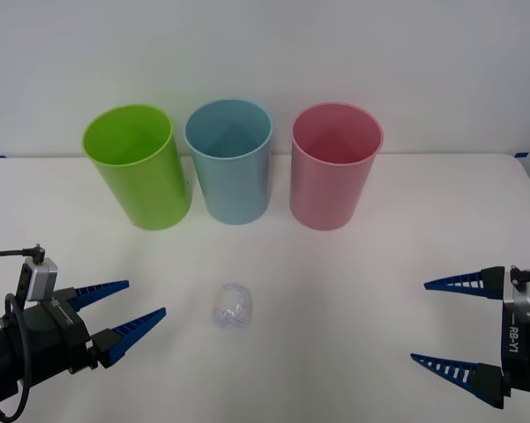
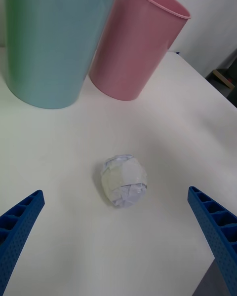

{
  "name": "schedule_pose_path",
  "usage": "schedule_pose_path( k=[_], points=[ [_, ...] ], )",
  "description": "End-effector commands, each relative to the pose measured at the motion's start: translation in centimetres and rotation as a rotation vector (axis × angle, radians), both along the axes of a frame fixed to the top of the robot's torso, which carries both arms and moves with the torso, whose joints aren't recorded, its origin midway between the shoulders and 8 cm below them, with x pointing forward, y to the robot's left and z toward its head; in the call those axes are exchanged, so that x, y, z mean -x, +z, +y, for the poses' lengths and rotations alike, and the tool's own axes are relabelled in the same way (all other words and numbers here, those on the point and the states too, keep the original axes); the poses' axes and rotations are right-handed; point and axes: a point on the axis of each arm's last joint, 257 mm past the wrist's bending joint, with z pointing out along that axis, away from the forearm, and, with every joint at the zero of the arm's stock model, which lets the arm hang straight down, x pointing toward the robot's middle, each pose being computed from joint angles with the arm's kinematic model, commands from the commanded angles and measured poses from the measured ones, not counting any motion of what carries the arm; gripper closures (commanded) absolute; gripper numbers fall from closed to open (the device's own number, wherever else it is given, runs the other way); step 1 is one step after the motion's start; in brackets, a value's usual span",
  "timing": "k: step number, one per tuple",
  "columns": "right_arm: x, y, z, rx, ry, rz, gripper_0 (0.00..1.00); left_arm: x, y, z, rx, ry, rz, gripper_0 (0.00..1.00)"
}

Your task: Put cans in the blue bin and PET bottles in the pink bin and trash in the green bin.

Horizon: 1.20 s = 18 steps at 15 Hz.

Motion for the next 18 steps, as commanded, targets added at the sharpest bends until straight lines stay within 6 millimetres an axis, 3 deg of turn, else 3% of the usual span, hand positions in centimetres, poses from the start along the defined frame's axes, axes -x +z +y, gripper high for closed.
schedule_pose_path(
  k=[1,2,3,6,9,11,18],
  points=[
    [0.0,0.0,0.0,0.000,0.000,0.000,0.00,0.0,0.0,0.0,0.000,0.000,0.000,0.00],
    [0.0,0.0,0.0,0.000,0.000,0.000,0.00,0.3,-1.7,1.7,-0.039,0.029,0.041,0.00],
    [0.0,0.0,0.0,0.000,0.000,0.000,0.00,0.5,-2.3,2.1,-0.054,0.040,0.066,0.00],
    [0.0,0.0,0.0,0.000,0.000,0.000,0.00,0.7,-2.1,1.9,-0.050,0.026,0.109,0.09],
    [0.0,0.0,0.0,0.000,0.000,0.000,0.00,0.5,-2.0,0.7,-0.034,0.010,0.109,0.10],
    [0.0,0.0,0.0,0.000,0.000,0.000,0.00,0.2,-2.0,-0.1,-0.048,0.009,0.100,0.00],
    [0.0,0.0,0.0,0.000,0.000,0.000,0.00,-1.3,-3.5,-2.7,-0.101,0.041,0.117,0.00]
  ],
)
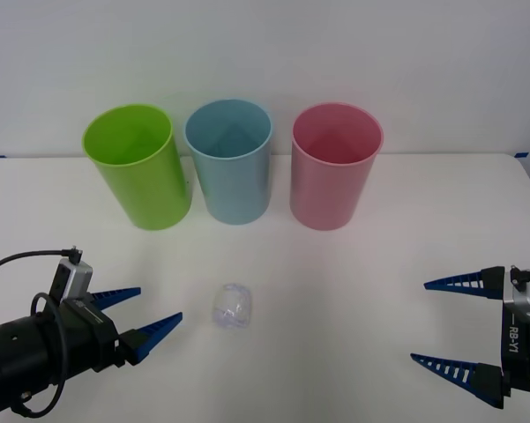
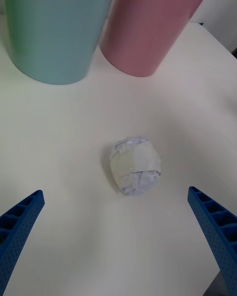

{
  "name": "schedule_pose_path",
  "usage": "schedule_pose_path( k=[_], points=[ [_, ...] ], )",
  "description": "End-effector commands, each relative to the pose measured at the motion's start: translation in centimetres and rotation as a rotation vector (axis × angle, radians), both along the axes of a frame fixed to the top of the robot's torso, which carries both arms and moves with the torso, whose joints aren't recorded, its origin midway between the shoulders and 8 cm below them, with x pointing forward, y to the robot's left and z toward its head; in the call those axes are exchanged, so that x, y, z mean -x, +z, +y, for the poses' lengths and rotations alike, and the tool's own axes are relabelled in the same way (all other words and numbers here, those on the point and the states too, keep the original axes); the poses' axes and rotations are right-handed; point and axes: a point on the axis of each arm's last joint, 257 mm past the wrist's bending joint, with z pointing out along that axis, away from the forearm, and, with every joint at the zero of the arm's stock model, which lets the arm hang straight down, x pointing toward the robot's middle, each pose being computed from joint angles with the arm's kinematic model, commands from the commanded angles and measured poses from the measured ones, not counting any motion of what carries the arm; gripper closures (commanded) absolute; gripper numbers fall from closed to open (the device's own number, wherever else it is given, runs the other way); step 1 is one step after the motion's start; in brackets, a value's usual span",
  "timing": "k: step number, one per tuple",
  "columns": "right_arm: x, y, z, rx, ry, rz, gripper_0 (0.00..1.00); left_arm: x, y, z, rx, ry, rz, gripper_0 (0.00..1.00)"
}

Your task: Put cans in the blue bin and PET bottles in the pink bin and trash in the green bin.

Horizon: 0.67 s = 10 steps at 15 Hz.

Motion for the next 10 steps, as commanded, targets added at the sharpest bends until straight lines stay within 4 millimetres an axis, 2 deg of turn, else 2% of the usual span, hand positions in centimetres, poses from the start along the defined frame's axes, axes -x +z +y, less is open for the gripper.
schedule_pose_path(
  k=[1,4,7,10],
  points=[
    [0.0,0.0,0.0,0.000,0.000,0.000,0.00,-0.6,-0.5,-1.0,-0.007,0.002,0.040,0.00],
    [0.0,0.0,0.0,0.000,0.000,0.000,0.00,-0.7,-1.0,-2.6,-0.004,-0.012,0.128,0.00],
    [0.0,0.0,0.0,0.000,0.000,0.000,0.00,0.2,-2.0,-3.3,-0.048,-0.058,0.217,0.00],
    [0.0,0.0,0.0,0.000,0.000,0.000,0.00,-0.5,-2.8,-4.1,-0.092,-0.108,0.224,0.00]
  ],
)
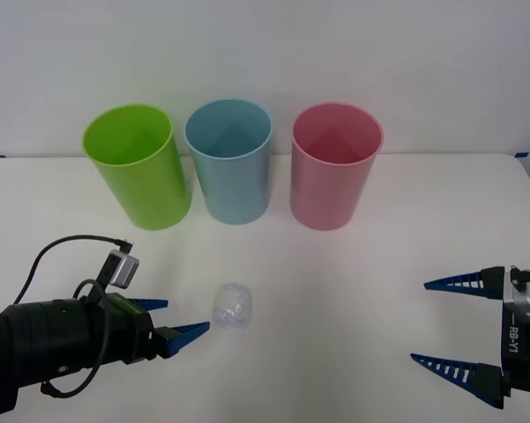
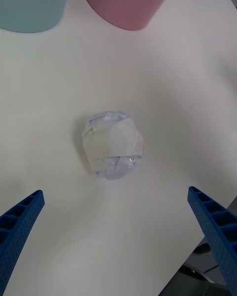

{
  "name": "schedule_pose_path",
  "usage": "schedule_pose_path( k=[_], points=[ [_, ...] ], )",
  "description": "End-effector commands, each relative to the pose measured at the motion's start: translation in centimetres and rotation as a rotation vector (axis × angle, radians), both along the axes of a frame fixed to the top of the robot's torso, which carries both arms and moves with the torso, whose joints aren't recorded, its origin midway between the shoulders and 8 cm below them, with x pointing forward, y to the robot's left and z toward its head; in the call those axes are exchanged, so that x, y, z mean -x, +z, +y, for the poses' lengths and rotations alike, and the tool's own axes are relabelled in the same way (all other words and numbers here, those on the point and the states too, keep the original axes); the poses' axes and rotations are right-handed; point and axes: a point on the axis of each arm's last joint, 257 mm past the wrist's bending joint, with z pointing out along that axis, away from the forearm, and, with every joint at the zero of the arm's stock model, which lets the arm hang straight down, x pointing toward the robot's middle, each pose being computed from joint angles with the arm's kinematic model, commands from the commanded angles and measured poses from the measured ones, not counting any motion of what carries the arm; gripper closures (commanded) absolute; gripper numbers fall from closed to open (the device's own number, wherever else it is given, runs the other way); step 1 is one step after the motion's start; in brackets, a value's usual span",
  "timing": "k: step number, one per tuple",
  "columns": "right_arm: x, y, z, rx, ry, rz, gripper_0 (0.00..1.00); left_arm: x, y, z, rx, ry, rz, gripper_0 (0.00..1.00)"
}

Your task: Put cans in the blue bin and PET bottles in the pink bin and trash in the green bin.

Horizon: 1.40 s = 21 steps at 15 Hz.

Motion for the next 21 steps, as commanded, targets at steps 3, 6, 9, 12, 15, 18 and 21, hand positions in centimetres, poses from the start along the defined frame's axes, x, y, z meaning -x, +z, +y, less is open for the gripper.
schedule_pose_path(
  k=[3,6,9,12,15,18,21],
  points=[
    [0.0,0.0,0.0,0.000,0.000,0.000,0.00,-1.7,-1.3,-0.7,-0.064,-0.062,0.016,0.00],
    [0.0,0.0,0.0,0.000,0.000,0.000,0.00,-1.9,-1.6,-1.2,-0.087,-0.089,0.018,0.00],
    [0.0,0.0,0.0,0.000,0.000,0.000,0.00,-2.2,-0.8,-1.8,-0.071,-0.082,0.022,0.00],
    [0.0,0.0,0.0,0.000,0.000,0.000,0.00,-1.7,-0.9,-1.8,-0.084,-0.096,0.038,0.00],
    [0.0,0.0,0.0,0.000,0.000,0.000,0.00,-1.9,-1.0,-1.8,-0.104,-0.108,0.034,0.00],
    [0.0,0.0,0.0,0.000,0.000,0.000,0.00,-2.1,-1.8,-2.0,-0.131,-0.125,0.035,0.00],
    [0.0,0.0,0.0,0.000,0.000,0.000,0.00,-1.8,-2.1,-2.4,-0.135,-0.139,0.039,0.00]
  ],
)
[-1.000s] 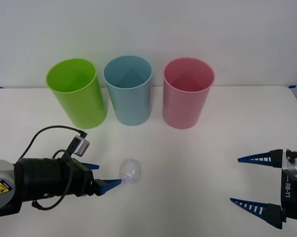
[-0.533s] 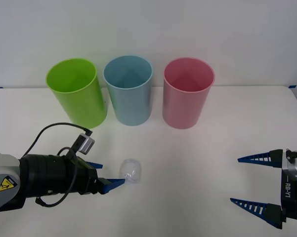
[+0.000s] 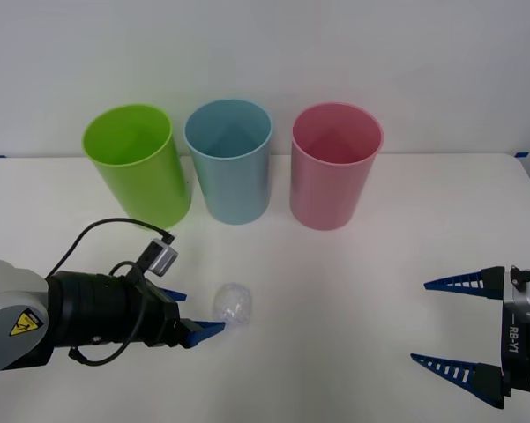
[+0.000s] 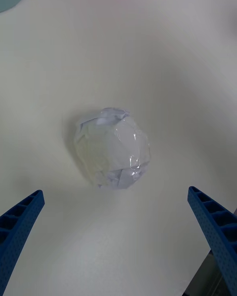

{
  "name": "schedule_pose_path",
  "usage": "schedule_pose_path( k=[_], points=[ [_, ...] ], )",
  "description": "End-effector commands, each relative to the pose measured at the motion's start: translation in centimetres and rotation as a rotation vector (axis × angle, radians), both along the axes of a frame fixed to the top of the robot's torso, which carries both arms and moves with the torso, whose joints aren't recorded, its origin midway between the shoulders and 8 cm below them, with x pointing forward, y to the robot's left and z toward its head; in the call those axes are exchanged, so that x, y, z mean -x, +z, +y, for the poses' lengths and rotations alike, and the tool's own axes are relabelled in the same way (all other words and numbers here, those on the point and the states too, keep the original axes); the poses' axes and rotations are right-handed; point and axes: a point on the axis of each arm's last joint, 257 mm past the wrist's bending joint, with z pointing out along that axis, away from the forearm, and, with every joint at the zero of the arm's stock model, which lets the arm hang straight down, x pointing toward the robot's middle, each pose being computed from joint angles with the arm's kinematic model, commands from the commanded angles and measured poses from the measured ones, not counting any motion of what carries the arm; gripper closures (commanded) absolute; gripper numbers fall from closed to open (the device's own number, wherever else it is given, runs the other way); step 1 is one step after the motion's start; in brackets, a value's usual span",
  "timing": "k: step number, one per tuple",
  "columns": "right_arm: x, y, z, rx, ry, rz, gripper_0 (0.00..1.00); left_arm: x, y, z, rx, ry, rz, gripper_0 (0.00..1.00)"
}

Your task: Put cans in the blue bin and PET bottles in the pink bin and trash in the green bin.

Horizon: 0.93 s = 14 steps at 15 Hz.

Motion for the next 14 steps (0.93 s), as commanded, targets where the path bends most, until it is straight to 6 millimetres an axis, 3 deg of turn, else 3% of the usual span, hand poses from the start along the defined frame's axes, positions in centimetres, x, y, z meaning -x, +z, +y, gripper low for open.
schedule_pose_path(
  k=[1,3,14],
  points=[
    [0.0,0.0,0.0,0.000,0.000,0.000,0.00,0.3,-0.2,-0.6,-0.001,-0.016,0.003,0.00],
    [0.0,0.0,0.0,0.000,0.000,0.000,0.00,0.6,-0.5,-1.4,0.001,-0.031,0.004,0.00],
    [0.0,0.0,0.0,0.000,0.000,0.000,0.00,-2.5,-2.6,-3.1,-0.061,-0.026,-0.026,0.00]
  ],
)
